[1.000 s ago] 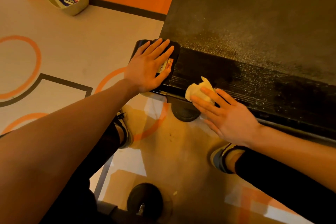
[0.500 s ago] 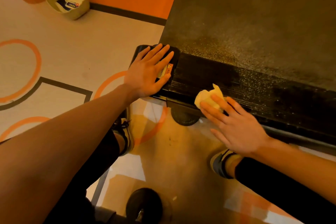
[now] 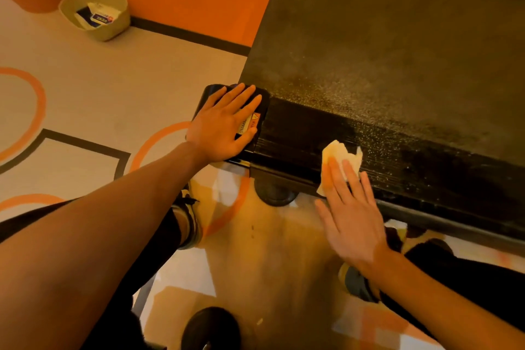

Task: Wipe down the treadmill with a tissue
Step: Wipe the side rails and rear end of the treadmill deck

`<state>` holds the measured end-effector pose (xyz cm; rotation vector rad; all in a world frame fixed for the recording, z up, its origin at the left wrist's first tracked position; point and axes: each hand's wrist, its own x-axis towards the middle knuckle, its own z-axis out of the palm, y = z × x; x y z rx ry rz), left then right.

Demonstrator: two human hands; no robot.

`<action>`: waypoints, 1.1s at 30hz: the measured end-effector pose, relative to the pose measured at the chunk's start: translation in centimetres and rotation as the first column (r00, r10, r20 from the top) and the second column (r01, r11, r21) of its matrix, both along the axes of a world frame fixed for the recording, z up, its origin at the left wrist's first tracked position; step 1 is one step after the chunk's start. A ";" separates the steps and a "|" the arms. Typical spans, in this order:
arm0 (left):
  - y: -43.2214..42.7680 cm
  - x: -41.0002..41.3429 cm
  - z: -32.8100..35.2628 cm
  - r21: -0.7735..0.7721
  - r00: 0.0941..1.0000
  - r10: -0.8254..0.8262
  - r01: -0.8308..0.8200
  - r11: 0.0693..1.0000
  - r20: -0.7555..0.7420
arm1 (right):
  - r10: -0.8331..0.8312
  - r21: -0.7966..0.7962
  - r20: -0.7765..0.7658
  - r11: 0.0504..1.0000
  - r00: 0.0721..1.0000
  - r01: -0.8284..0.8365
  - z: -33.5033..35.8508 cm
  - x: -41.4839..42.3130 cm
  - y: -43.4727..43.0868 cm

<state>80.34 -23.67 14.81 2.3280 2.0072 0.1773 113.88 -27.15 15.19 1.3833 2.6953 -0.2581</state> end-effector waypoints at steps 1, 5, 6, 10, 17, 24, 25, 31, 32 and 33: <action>0.0 0.1 0.0 0.000 1.000 -0.002 0.002 1.000 -0.003 | -0.019 -0.013 -0.045 1.000 0.999 0.019 0.0 -2.6 -0.2; 0.1 0.2 0.1 -0.011 1.000 0.002 -0.002 1.000 -0.016 | -0.045 -0.044 -0.142 0.998 0.989 0.039 0.3 -9.5 0.9; 0.2 0.2 0.2 -0.014 1.000 -0.002 0.001 1.000 -0.013 | -0.035 -0.043 -0.141 0.999 0.989 0.029 0.3 -8.9 1.2; 0.1 0.3 0.3 -0.013 1.000 -0.007 0.007 1.000 -0.015 | -0.088 -0.028 -0.096 0.996 0.991 0.085 0.2 -0.5 1.4; 0.4 0.2 0.3 -0.092 0.999 -0.001 -0.003 0.996 -0.041 | -0.165 -0.014 -0.112 0.986 0.980 0.164 0.3 -1.5 1.8; 1.2 5.4 2.0 -0.061 0.999 -0.050 0.051 0.997 0.002 | -0.120 -0.044 -0.125 0.992 0.985 0.115 0.3 -3.5 2.7; 1.7 6.4 1.9 -0.070 0.998 -0.070 0.071 0.995 0.005 | -0.119 -0.052 -0.119 0.992 0.986 0.114 0.4 -3.5 2.5; 2.7 8.9 0.6 -0.108 0.996 -0.083 0.084 0.991 0.015 | -0.170 -0.071 -0.072 0.984 0.983 0.165 0.7 -4.9 6.2; 2.7 8.9 0.4 -0.106 0.997 -0.080 0.082 0.991 0.022 | -0.178 -0.085 -0.075 0.981 0.981 0.172 0.9 -5.4 7.5; 2.7 9.0 0.3 -0.101 0.996 -0.077 0.080 0.992 0.033 | -0.175 -0.112 -0.076 0.980 0.982 0.166 1.1 -6.0 8.5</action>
